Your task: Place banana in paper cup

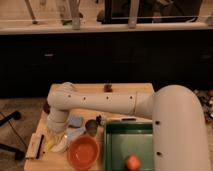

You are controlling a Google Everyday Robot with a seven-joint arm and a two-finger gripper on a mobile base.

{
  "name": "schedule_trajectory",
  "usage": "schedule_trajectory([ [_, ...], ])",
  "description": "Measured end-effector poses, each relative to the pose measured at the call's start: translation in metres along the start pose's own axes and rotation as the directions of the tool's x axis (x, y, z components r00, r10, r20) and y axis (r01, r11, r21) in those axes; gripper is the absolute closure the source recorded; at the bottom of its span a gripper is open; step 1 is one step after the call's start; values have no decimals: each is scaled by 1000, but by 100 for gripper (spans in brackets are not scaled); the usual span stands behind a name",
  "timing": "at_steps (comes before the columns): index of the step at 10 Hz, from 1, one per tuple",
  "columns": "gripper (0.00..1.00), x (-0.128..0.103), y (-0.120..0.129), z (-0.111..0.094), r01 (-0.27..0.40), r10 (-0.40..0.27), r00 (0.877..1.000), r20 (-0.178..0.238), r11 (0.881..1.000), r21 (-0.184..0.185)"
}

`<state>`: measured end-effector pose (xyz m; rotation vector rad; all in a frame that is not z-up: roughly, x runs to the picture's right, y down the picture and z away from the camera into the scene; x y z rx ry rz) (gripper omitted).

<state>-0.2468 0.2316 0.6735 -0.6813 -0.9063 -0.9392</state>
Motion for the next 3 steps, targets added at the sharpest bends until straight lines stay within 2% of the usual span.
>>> schedule_trajectory([
  [3, 20, -3, 2, -3, 6, -6, 1000, 2, 1000, 6],
])
